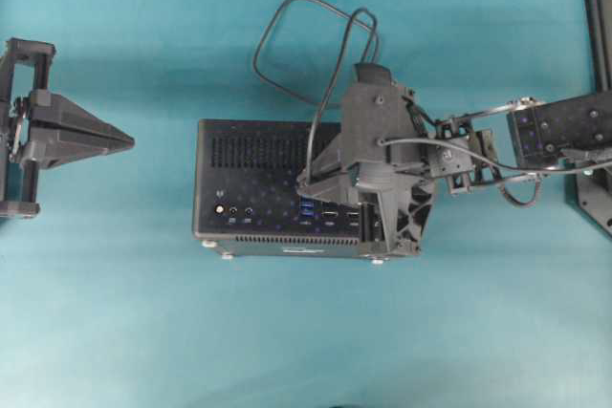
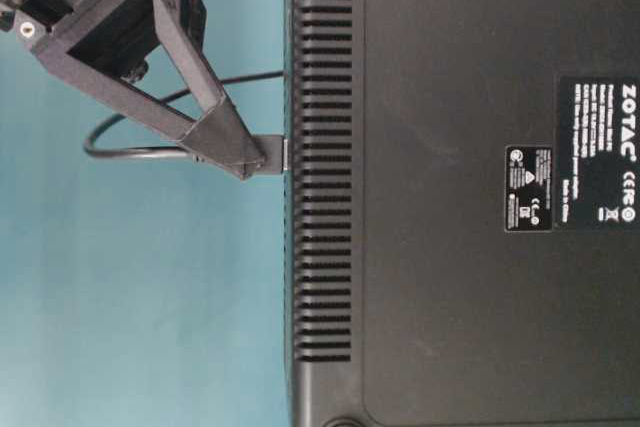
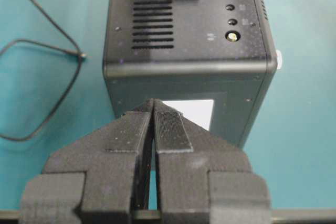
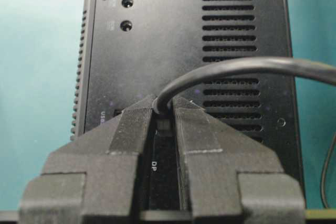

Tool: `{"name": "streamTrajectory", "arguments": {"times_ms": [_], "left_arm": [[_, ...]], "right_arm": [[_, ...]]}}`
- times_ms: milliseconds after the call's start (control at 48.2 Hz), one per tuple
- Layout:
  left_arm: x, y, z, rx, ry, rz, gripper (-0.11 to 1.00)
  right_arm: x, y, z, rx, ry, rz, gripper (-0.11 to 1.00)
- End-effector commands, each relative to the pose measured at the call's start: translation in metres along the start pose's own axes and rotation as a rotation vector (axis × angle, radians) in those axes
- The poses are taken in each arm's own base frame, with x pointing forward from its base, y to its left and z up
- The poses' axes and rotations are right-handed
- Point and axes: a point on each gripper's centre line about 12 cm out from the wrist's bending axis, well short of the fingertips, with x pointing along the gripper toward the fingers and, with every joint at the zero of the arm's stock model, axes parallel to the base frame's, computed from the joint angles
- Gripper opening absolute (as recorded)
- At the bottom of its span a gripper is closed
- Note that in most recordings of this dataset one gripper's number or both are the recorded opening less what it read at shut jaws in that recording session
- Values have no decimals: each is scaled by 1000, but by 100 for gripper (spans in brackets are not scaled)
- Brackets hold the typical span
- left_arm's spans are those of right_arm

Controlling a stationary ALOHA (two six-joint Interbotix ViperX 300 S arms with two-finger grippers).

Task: Insert the USB into the PC box with both arms.
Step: 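Hold the USB plug pressed fully into the port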

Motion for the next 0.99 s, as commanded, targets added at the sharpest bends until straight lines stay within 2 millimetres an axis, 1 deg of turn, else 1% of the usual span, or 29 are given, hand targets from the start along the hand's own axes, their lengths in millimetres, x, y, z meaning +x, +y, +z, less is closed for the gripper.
{"name": "streamTrajectory", "arguments": {"times_ms": [0,311,415,725,974], "left_arm": [[0,0,4,0,-15,0,0],[0,0,4,-1,-14,0,0],[0,0,4,-1,-15,0,0],[0,0,3,-1,-12,0,0],[0,0,3,0,-12,0,0]], "right_arm": [[0,15,-4,-9,17,31,10],[0,-11,3,-11,-1,-31,10],[0,-10,3,-10,-1,-30,10],[2,11,-3,-18,17,18,10],[-1,7,1,-9,3,12,12]]}}
